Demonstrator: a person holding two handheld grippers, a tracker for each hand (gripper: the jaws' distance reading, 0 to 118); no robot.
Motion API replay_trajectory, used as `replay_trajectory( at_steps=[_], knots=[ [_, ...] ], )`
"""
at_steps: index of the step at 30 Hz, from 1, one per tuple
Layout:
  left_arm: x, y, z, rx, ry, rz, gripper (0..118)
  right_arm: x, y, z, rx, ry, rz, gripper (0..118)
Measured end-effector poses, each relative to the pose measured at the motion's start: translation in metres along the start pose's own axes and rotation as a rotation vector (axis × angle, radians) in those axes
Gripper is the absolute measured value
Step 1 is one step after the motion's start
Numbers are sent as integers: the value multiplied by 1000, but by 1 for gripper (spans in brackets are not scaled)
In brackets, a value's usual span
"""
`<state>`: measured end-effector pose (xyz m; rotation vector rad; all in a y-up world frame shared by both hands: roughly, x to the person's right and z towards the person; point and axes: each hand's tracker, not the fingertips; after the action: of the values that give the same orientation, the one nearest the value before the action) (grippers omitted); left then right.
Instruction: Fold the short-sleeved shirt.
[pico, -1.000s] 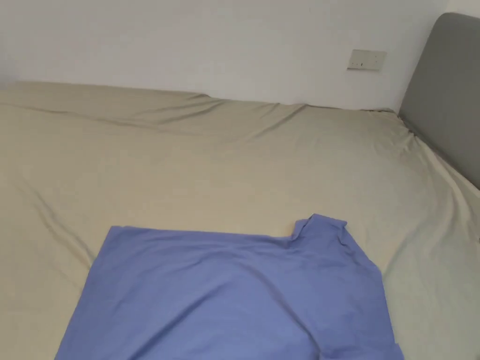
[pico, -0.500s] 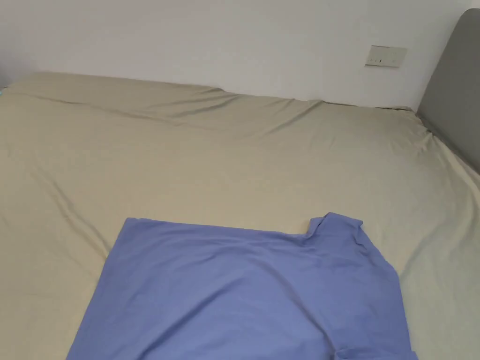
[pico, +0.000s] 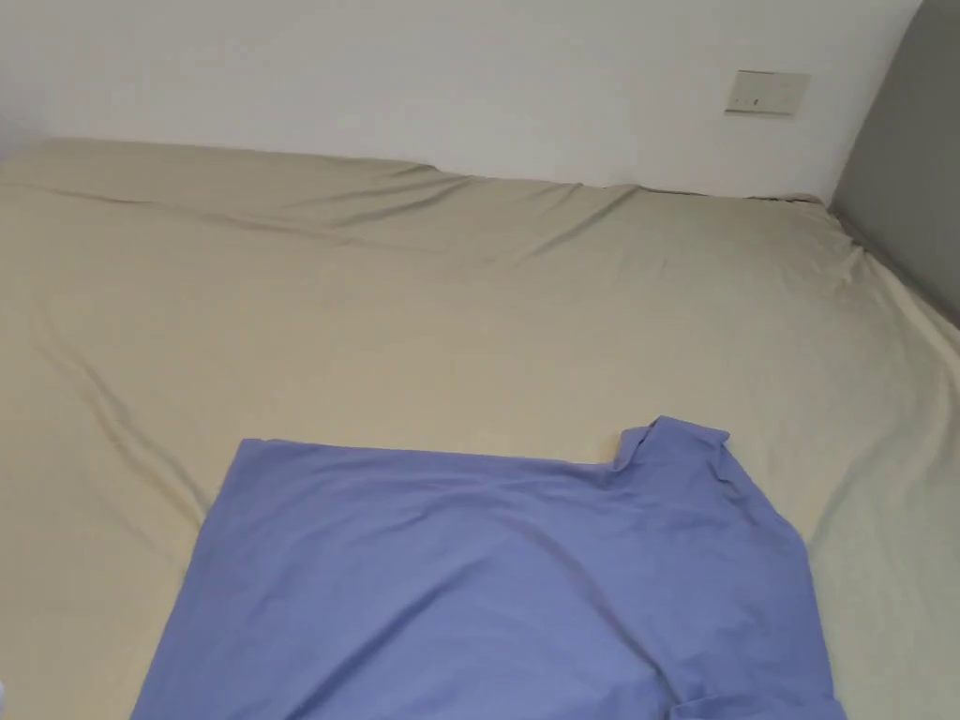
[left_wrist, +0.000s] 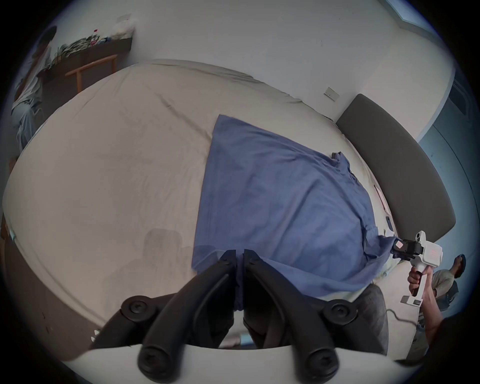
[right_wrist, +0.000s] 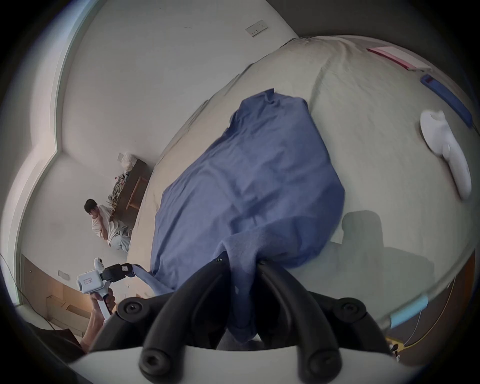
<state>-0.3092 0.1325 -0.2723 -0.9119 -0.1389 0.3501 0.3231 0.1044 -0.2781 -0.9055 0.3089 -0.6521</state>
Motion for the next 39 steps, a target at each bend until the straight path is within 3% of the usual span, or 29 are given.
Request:
replay_trajectory(
  at_steps=[4,6,8,9,10,11,12,14,15,16,17,21,25,27,29,30,31,32,33,35,36,37,39],
  knots=[
    [5,39,-32,18,12,33,6,-6,45,-25,29,-3,16,24],
    [1,56,-52,13,14,59,6,-1,69,-46,43,-24,-24,24],
    [-6,69,-73,16,54,92,7,9,87,-71,16,-106,-69,25],
    [-10,74,-84,9,84,114,10,13,94,-85,-7,-155,-47,30],
    [-13,77,-94,-5,89,121,18,15,99,-96,-18,-210,-27,45],
    [-15,79,-101,1,122,136,28,16,100,-107,-7,-262,7,66],
    [-16,79,-107,-1,152,146,32,15,100,-114,7,-324,57,66],
    [-16,76,-112,-20,192,126,42,9,99,-121,21,-370,158,79],
    [-16,73,-110,-28,195,117,59,4,99,-119,33,-371,195,92],
    [-16,70,-105,-29,193,109,80,-3,99,-112,47,-367,232,98],
    [-14,66,-97,-22,187,91,91,-11,97,-101,67,-355,277,98],
    [-5,51,-62,46,225,-19,96,-35,81,-50,198,-369,454,98],
    [-3,35,-69,-36,174,-116,104,-33,67,-42,139,-458,529,105],
    [-6,28,-94,-116,168,-98,103,-18,64,-63,24,-462,522,105],
    [-10,24,-122,-191,123,-23,93,-3,64,-94,-152,-489,479,105],
    [-6,29,-125,-216,234,-114,92,4,60,-110,-198,-475,443,104],
    [2,28,-121,-115,220,-151,87,10,55,-121,-217,-443,419,96],
    [8,32,-123,-117,219,-172,83,10,49,-132,-222,-466,392,96],
    [13,34,-128,-209,261,-202,80,3,43,-136,-165,-545,415,94],
    [-4,38,-131,-192,236,-184,54,-13,47,-130,-165,-494,503,53],
    [-6,39,-128,-185,248,-180,35,-20,49,-124,-164,-438,516,41],
    [-9,40,-124,-178,245,-174,12,-26,50,-119,-166,-421,517,40],
    [-20,38,-113,-166,140,-100,11,-31,53,-109,-196,-376,485,40]
  ],
)
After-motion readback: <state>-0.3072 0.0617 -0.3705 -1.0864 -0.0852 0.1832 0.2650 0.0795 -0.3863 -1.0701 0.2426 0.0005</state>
